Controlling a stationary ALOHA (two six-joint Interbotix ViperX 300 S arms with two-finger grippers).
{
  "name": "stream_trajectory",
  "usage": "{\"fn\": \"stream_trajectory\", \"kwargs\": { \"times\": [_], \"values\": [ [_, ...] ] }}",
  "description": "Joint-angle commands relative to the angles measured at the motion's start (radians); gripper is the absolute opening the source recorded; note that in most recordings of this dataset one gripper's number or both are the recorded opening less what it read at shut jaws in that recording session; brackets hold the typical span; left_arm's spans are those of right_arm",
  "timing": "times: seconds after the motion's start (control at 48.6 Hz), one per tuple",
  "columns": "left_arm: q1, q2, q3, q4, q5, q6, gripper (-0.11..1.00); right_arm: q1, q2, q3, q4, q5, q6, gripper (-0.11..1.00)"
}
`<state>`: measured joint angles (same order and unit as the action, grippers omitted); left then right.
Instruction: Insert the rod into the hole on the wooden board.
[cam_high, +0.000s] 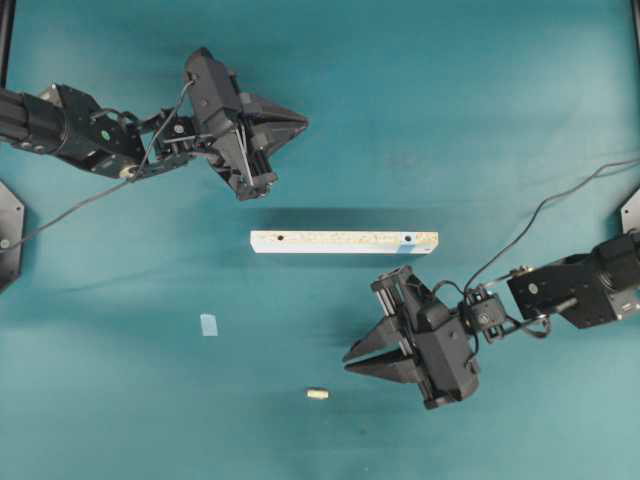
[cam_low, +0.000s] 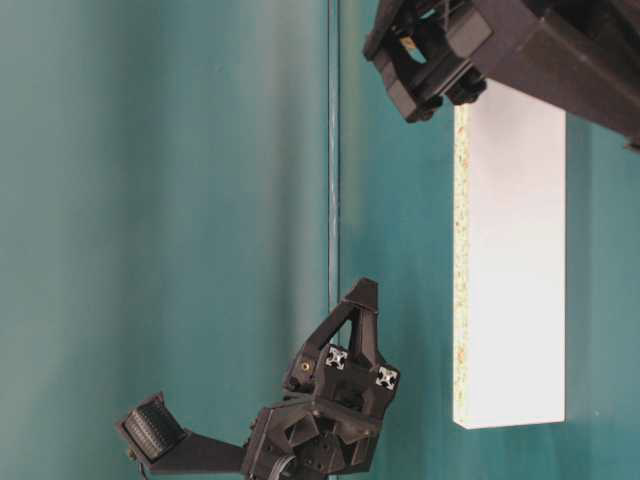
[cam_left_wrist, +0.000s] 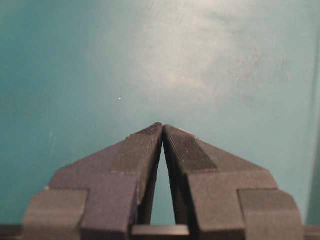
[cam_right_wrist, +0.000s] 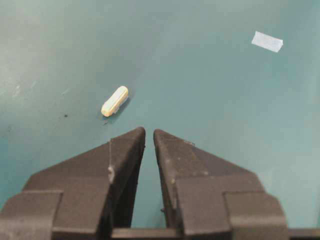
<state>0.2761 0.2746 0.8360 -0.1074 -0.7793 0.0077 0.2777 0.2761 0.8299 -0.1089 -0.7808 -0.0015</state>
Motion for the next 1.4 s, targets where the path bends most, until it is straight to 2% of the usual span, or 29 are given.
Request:
{"fn": "stream_trajectory", "kwargs": {
  "times": [0.0,0.041,0.103,0.165,0.371,0.412,0.494,0.68,0.741,0.803,0.927,1.03,1.071,1.194,1.38],
  "values": [
    [-0.003,-0.040,-0.012,0.040,0.057,-0.015,0.24,0.014,-0.046,-0.015,0.000,-0.003,0.017,0.24],
    [-0.003,-0.048,-0.012,0.040,0.100,-0.015,0.21,0.015,-0.071,-0.025,0.000,0.037,0.020,0.22],
    [-0.002,-0.060,-0.014,0.040,0.158,-0.017,0.10,0.015,-0.101,-0.040,0.000,0.130,0.025,0.09],
    [-0.003,-0.072,-0.015,0.040,0.201,-0.018,0.09,0.017,-0.141,-0.061,-0.002,0.255,0.025,0.01],
    [-0.008,-0.146,-0.009,0.040,0.265,-0.028,0.10,0.031,-0.230,-0.152,0.000,0.637,0.032,0.00],
    [-0.008,-0.160,-0.006,0.040,0.273,-0.028,0.17,0.035,-0.233,-0.179,0.000,0.713,0.046,0.00],
    [-0.009,-0.183,0.000,0.041,0.287,-0.026,0.38,0.043,-0.229,-0.225,0.000,0.815,0.084,0.00],
    [-0.011,-0.198,0.012,0.041,0.288,-0.025,0.86,0.054,-0.190,-0.330,0.000,0.977,0.213,0.01],
    [-0.011,-0.193,0.014,0.041,0.288,-0.025,0.96,0.055,-0.178,-0.360,0.000,1.031,0.256,0.08],
    [-0.009,-0.190,0.014,0.041,0.288,-0.025,0.97,0.057,-0.166,-0.396,0.000,1.083,0.298,0.20],
    [-0.011,-0.190,0.012,0.043,0.288,-0.025,0.97,0.057,-0.141,-0.483,0.000,1.200,0.397,0.56],
    [-0.009,-0.190,0.014,0.041,0.288,-0.023,0.97,0.057,-0.117,-0.554,0.002,1.299,0.443,0.84],
    [-0.009,-0.190,0.014,0.041,0.288,-0.023,0.97,0.057,-0.104,-0.581,0.000,1.338,0.454,0.86],
    [-0.009,-0.192,0.014,0.041,0.288,-0.023,0.97,0.057,-0.063,-0.658,0.000,1.448,0.469,0.80],
    [-0.009,-0.192,0.017,0.041,0.288,-0.017,0.96,0.057,0.018,-0.785,0.025,1.566,0.472,0.80]
  ]
}}
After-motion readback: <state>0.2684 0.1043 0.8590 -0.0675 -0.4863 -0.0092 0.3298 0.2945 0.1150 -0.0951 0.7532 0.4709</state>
